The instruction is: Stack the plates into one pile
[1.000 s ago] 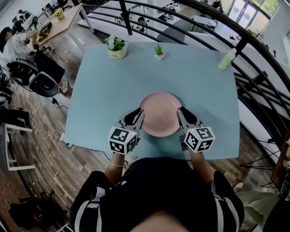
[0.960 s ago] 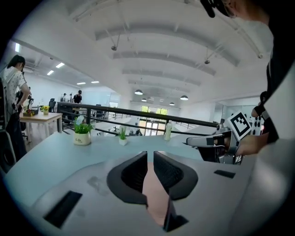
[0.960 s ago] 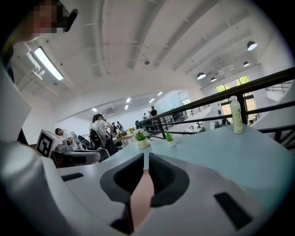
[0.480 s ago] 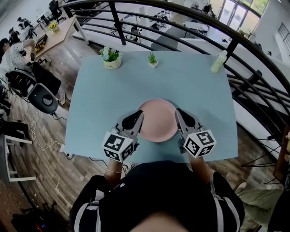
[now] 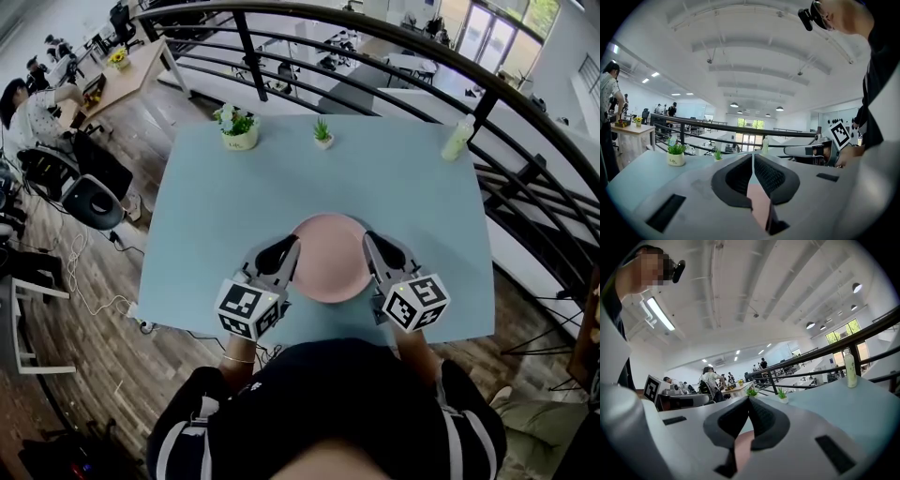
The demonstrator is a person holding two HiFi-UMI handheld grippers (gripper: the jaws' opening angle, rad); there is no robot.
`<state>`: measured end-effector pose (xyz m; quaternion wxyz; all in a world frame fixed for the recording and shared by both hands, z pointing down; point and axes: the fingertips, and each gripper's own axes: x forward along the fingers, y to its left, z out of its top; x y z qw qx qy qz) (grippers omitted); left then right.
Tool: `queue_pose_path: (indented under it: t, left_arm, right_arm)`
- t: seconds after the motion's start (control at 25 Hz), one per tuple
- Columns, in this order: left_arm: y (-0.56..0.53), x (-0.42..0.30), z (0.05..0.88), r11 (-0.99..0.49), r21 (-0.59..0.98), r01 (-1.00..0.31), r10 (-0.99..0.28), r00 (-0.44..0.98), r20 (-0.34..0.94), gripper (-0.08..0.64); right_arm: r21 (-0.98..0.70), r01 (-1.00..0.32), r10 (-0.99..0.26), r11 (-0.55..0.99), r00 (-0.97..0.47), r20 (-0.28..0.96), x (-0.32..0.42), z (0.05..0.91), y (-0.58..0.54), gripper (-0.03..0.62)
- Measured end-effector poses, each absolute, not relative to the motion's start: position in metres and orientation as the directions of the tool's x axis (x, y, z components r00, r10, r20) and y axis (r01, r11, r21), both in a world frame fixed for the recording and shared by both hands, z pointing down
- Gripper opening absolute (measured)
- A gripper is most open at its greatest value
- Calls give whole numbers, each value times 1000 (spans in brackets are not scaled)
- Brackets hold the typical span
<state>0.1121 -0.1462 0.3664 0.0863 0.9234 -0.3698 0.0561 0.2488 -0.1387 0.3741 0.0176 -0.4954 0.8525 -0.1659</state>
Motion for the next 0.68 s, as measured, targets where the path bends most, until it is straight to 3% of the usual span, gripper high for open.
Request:
queue_pose_path:
  t: [0.68]
  left_arm:
    - [-154,99,363,-666,142,-732,-714,681,162,26]
  right_arm:
    - [-308,-822,-838,480,-533,117,240,370,-145,2]
